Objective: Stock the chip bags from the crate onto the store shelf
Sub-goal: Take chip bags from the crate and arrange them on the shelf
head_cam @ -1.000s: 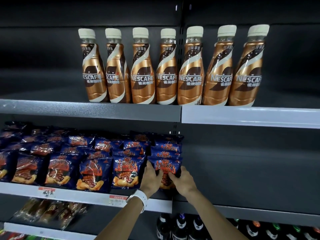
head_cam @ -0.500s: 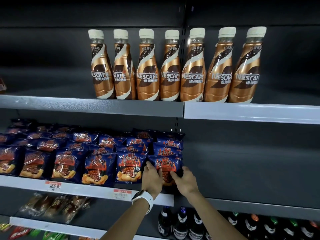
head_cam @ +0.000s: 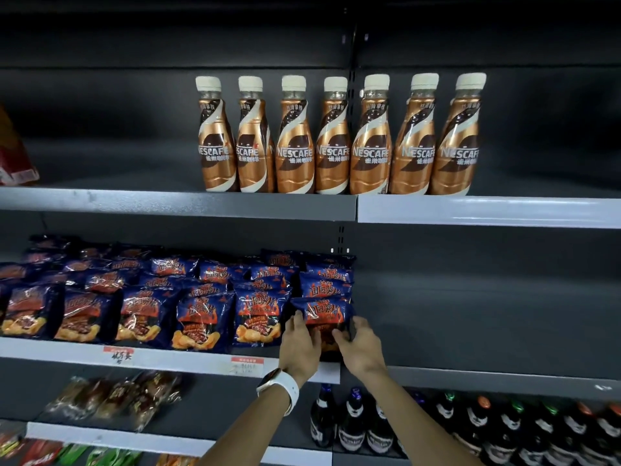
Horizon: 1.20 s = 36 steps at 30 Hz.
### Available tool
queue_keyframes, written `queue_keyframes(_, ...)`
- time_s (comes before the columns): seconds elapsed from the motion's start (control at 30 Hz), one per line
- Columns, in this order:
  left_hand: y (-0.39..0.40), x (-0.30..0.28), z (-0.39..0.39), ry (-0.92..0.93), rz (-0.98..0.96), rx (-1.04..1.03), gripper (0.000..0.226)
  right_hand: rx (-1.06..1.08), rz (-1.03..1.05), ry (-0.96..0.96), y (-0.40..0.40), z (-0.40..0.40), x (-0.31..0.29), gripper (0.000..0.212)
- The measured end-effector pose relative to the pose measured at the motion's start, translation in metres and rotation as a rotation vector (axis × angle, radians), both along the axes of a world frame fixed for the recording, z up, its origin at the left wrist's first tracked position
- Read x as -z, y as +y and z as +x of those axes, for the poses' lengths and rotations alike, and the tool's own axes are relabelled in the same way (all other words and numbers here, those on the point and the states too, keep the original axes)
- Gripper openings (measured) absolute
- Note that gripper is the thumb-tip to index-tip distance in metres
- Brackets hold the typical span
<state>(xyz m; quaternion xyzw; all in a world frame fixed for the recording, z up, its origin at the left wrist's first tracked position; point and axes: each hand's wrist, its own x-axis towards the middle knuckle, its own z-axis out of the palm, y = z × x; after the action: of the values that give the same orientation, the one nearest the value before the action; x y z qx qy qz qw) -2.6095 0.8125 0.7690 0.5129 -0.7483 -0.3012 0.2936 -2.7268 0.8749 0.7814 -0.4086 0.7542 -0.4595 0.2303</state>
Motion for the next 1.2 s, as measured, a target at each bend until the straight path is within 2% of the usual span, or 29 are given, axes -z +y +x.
queue_keyframes(0.1, 0.013, 0.000, 0.006, 0.030, -0.060, 0.040, 0.046, 0.002, -0.035, 0.022, 0.018, 0.011, 0.000, 0.029)
queue_keyframes(0.2, 0.038, 0.007, 0.005, 0.046, -0.096, 0.165, 0.049, 0.017, -0.051, 0.054, 0.043, 0.019, 0.008, 0.023)
queue_keyframes(0.37, 0.085, 0.016, -0.012, 0.023, -0.036, 0.356, 0.051, 0.096, -0.020, 0.059, 0.101, 0.017, 0.012, 0.035)
queue_keyframes(0.5, 0.120, 0.001, -0.049, 0.011, -0.020, 0.473, 0.053, 0.210, 0.012, 0.120, 0.150, -0.009, 0.000, 0.039)
queue_keyframes(0.7, 0.198, -0.021, -0.126, 0.075, 0.027, 0.725, 0.048, 0.470, -0.004, 0.112, 0.242, -0.057, -0.026, 0.037)
queue_keyframes(0.87, 0.280, -0.033, -0.183, 0.053, -0.006, 0.936, 0.046, 0.704, 0.016, 0.162, 0.331, -0.088, -0.035, 0.029)
queue_keyframes(1.0, 0.367, -0.032, -0.219, 0.048, -0.029, 1.110, 0.043, 0.920, 0.021, 0.125, 0.417, -0.106, -0.029, 0.029)
queue_keyframes(1.2, 0.475, -0.015, -0.250, -0.036, 0.019, 1.301, 0.044, 1.089, 0.039, 0.077, 0.520, -0.121, -0.008, 0.033)
